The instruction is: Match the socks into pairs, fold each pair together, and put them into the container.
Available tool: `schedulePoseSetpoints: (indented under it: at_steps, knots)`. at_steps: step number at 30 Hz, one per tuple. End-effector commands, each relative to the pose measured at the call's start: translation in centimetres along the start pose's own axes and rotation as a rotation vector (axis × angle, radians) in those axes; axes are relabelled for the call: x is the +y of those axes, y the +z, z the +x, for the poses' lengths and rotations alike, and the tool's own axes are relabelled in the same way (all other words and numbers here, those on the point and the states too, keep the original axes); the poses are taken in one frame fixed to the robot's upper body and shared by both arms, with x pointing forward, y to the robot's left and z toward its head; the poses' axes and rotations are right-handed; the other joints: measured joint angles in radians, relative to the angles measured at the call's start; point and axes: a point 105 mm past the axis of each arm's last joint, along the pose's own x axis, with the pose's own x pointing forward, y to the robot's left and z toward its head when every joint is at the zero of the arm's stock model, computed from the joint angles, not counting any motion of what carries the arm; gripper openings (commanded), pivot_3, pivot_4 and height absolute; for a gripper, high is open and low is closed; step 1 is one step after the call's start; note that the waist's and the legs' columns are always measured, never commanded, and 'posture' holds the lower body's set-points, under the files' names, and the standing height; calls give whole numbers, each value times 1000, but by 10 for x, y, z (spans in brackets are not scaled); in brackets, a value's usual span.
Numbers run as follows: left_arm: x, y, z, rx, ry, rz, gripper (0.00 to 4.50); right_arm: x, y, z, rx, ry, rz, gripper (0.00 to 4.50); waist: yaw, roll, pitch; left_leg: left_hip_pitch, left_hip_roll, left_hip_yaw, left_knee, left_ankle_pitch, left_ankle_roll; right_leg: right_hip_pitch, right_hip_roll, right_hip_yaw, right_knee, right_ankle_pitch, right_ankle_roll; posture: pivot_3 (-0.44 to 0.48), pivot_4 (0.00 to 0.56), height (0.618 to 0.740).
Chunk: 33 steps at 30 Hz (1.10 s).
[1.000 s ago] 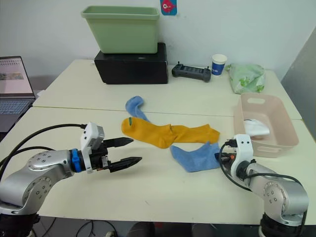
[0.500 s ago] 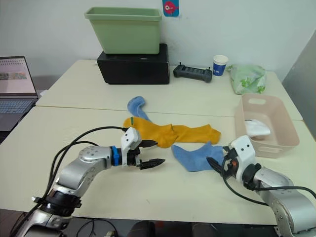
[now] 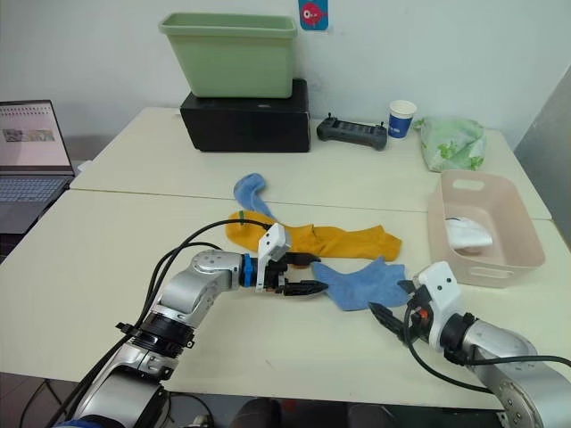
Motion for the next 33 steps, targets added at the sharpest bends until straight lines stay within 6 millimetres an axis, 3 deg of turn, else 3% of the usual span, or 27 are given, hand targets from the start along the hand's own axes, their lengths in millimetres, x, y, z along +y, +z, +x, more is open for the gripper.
schedulePoseSetpoints:
  at_steps: [1,5,8,11,15,19,24,28,33]
  knots:
    - [-4,9,0,-15,-28,40,2268,-1,15,-5,-59,-11,-42,4284,0,0,0,0,0,0,0,0,0,1,0,0,0,0,0,0,150,719]
    - [-8,10,-1,-12,-41,37,890,-11,19,0,-80,-56,-47,4284,0,0,0,1,0,0,1,0,0,2,0,0,0,0,1,0,150,719]
    - [-21,3,-8,40,-87,29,26,-29,19,16,-72,-150,-79,4284,-8,0,0,2,0,0,1,0,0,2,0,0,0,1,1,0,150,719]
    - [-30,1,-15,54,-103,-8,6,-41,14,39,-41,-212,-127,4284,-13,1,0,2,0,0,1,0,0,3,0,0,0,1,0,0,150,719]
    - [-32,0,-17,64,-85,-30,6,-54,2,53,13,-280,-114,4284,-4,1,0,2,0,0,1,0,0,3,0,0,0,1,0,0,150,719]
    - [-31,-1,-22,73,-56,-72,0,-39,-1,57,22,-185,-98,3383,2,1,0,1,0,1,1,0,0,3,-1,0,0,1,0,0,150,719]
    - [-37,-1,-36,84,-34,-151,0,-4,0,53,6,-24,-77,1516,1,1,0,1,1,-1,1,0,0,3,0,-2,0,1,0,0,150,719]
    - [-45,-8,-66,156,11,-256,0,32,15,49,-71,101,-91,137,-11,1,0,2,1,-2,0,0,0,2,0,-2,0,1,0,0,150,719]
    - [-45,-16,-91,252,66,-311,0,42,20,53,-111,106,-51,31,-15,1,0,3,1,-2,1,0,0,4,-1,-3,1,-1,4,0,150,719]
